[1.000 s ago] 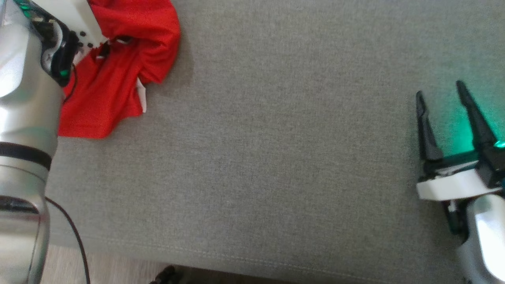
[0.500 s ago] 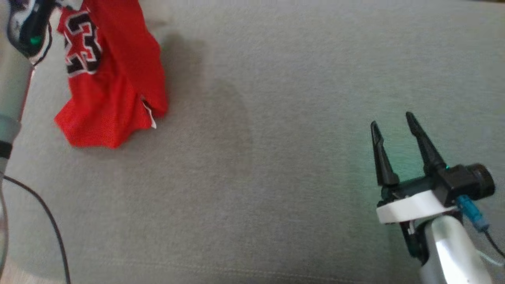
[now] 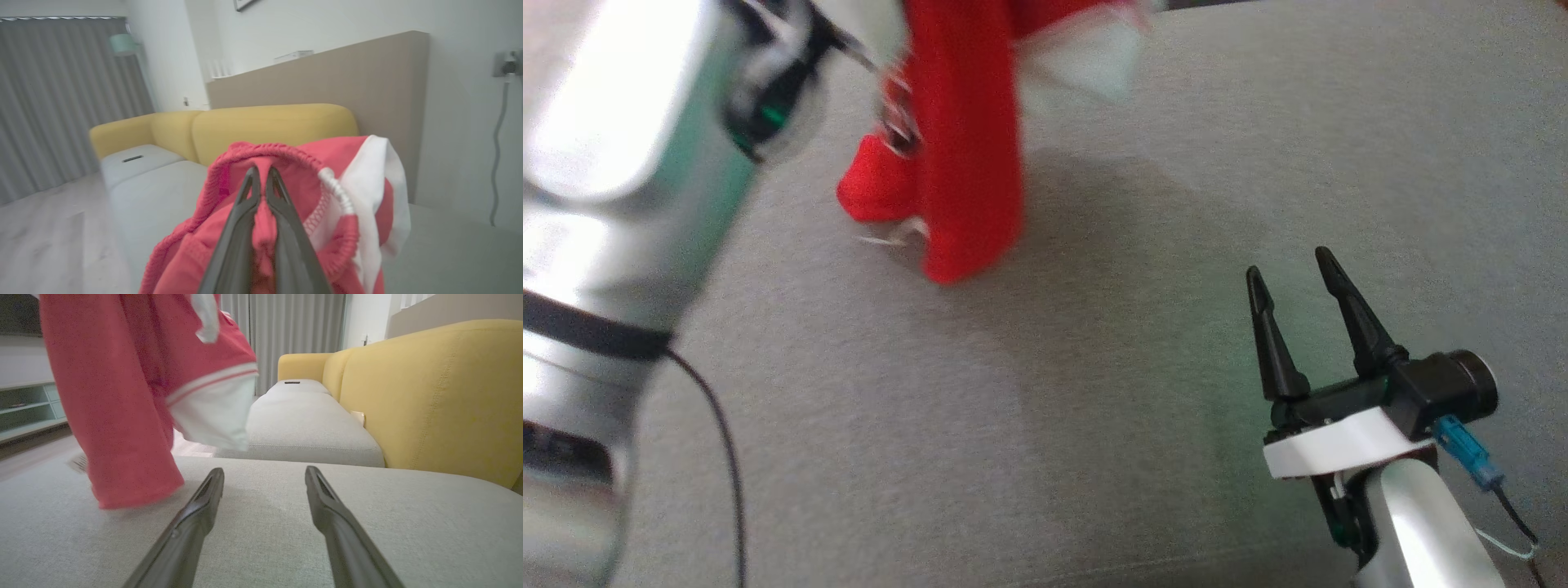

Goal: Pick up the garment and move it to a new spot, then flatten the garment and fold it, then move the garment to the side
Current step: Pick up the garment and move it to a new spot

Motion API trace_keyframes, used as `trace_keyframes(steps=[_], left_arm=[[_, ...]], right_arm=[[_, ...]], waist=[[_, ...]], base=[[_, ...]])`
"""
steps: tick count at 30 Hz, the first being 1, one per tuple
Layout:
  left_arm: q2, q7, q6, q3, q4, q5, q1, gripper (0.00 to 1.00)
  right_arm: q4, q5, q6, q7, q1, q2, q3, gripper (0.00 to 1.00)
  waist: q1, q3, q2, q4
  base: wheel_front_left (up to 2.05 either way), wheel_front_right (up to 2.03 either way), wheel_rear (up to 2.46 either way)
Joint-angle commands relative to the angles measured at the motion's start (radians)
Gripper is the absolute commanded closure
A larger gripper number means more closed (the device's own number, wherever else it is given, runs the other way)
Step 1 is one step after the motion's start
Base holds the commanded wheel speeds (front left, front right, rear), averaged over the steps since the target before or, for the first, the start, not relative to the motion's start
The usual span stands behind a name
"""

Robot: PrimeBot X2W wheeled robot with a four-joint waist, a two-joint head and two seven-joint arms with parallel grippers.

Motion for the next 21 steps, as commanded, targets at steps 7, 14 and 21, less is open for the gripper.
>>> trace_keyframes(steps=[7, 14, 21], left_arm=[[-0.105, -0.015, 0.007, -0.087, 0.025, 0.005, 0.114, 1.00], [-0.213, -0.144, 0.013, -0.154, 0.214, 0.026, 0.237, 1.00], [-0.268, -0.200, 0.064, -0.160, 0.340, 0.066, 0.286, 0.64]], right_arm=[[-0.055, 0.051, 0.007, -0.002, -0.018, 0.009, 0.057, 0.00], [-0.061, 0.063, 0.007, -0.002, -0.031, 0.009, 0.077, 0.00], [-0.042, 0.061, 0.007, -0.002, -0.011, 0.009, 0.080, 0.00]], waist=[[0.0001, 0.043, -0.0001, -0.125], [0.0001, 0.094, -0.0001, -0.160], [0.0001, 0.064, -0.0001, -0.133]], base=[[0.00, 0.00, 0.00], [0.00, 0.00, 0.00], [0.00, 0.00, 0.00]])
